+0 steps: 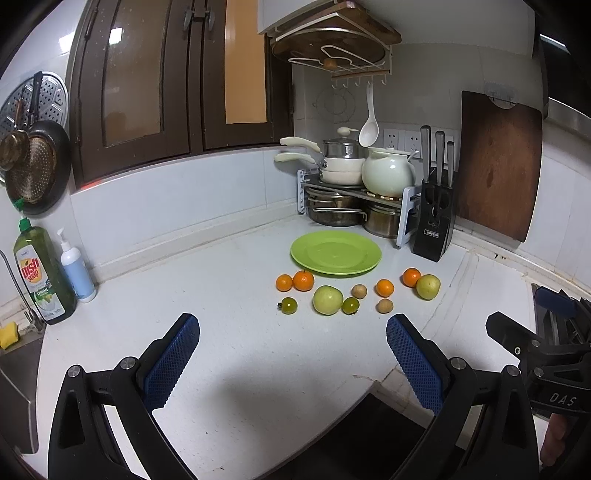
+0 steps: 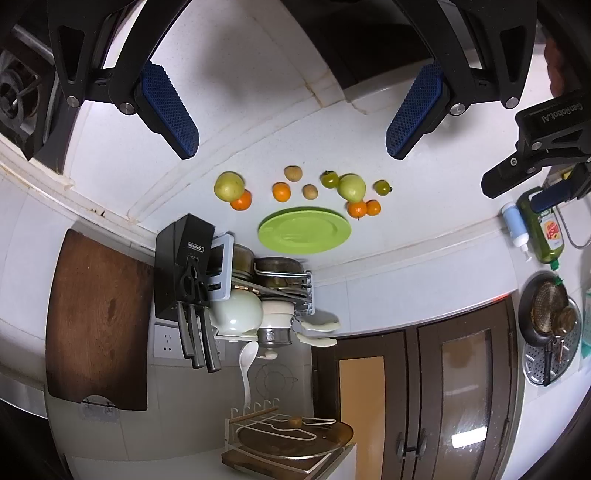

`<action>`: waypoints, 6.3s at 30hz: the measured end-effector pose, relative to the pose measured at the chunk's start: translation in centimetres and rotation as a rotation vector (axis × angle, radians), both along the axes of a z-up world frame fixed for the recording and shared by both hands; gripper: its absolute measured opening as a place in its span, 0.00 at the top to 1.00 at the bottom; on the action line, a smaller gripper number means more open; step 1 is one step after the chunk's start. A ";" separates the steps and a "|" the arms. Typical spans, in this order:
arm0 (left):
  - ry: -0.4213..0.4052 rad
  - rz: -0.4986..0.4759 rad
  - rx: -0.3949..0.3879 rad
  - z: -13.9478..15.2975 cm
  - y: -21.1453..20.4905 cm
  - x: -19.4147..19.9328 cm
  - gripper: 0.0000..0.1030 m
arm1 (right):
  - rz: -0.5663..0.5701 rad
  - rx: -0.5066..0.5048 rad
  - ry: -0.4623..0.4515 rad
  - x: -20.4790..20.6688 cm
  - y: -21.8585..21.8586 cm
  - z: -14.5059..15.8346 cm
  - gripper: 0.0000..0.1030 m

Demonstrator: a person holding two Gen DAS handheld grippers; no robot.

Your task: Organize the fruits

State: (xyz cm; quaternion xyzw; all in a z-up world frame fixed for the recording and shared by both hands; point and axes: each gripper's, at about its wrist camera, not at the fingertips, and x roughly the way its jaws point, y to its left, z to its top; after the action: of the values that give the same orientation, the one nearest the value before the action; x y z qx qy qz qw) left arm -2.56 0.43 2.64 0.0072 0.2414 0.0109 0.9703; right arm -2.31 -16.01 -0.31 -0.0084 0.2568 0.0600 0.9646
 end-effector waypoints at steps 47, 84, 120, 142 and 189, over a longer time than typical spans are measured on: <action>0.086 0.005 0.002 -2.6 3.4 6.7 0.00 | 0.009 -0.012 0.090 6.5 3.2 -2.1 0.01; 0.400 -0.215 0.021 -13.7 2.9 24.8 0.51 | -0.083 0.017 0.433 22.6 2.8 -12.4 0.47; 0.333 -0.213 -0.018 -10.3 2.9 25.4 0.72 | 0.032 0.008 0.352 23.7 3.7 -8.7 0.71; 0.326 -0.297 0.024 -7.8 -0.4 35.9 0.73 | 0.089 -0.018 0.306 33.5 4.3 -6.3 0.71; 0.343 -0.313 0.033 -8.3 0.5 38.6 0.43 | 0.083 0.003 0.359 36.3 3.8 -6.9 0.68</action>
State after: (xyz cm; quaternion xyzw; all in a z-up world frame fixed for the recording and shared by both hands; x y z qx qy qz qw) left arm 36.08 0.95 -5.67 0.0624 0.3987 -0.1372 0.9046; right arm 34.02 -12.20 -7.16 -0.0066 0.4241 0.1005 0.9000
